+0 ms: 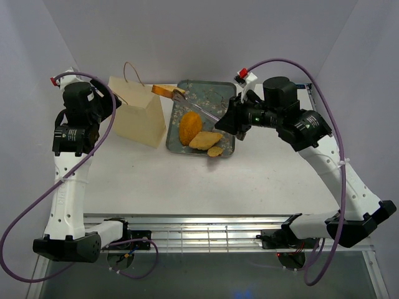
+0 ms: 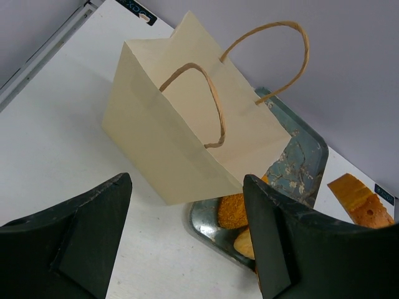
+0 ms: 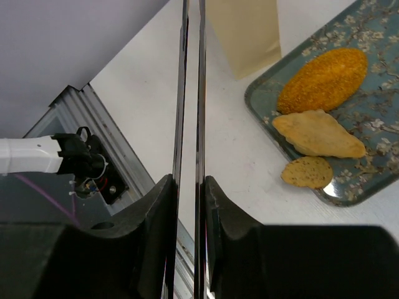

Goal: Place the fake bread into the paper bag

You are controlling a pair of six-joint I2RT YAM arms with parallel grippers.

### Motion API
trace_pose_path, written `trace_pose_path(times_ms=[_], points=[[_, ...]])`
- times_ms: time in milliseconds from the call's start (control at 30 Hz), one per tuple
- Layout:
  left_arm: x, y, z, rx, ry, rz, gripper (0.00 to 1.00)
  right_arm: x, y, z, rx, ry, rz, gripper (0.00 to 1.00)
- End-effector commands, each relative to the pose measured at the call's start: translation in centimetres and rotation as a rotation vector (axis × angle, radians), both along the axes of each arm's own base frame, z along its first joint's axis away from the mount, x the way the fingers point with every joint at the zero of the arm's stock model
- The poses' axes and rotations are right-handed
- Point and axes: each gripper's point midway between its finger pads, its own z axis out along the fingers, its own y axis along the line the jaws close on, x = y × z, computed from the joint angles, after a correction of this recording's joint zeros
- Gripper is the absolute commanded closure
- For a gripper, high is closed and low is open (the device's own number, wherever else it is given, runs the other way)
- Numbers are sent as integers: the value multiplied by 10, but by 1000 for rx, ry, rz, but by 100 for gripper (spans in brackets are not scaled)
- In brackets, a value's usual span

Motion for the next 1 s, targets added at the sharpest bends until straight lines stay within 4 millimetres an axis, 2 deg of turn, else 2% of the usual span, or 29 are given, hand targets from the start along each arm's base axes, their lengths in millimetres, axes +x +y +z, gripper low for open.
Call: trace_pose_path(times_ms=[0,300,333,600,800,833,967], points=[[-2,11,10,13,-43,52,18,-8,25,32,89,-37,89,92],[18,14,17,19,-67,77,18,-3,66,39,107,-42,147,92],[20,15,21,22,-78,84,18,0,73,35,101,-30,152,92],[39,21,13,33,-57,106,20,3,98,50,111,-66,162,92],[49,23,12,32,-59,107,33,12,102,49,101,-77,140,92],[50,22,11,30,-59,103,37,15,104,47,96,-76,136,92],[49,21,12,22,-64,93,46,23,108,43,83,-83,123,92]])
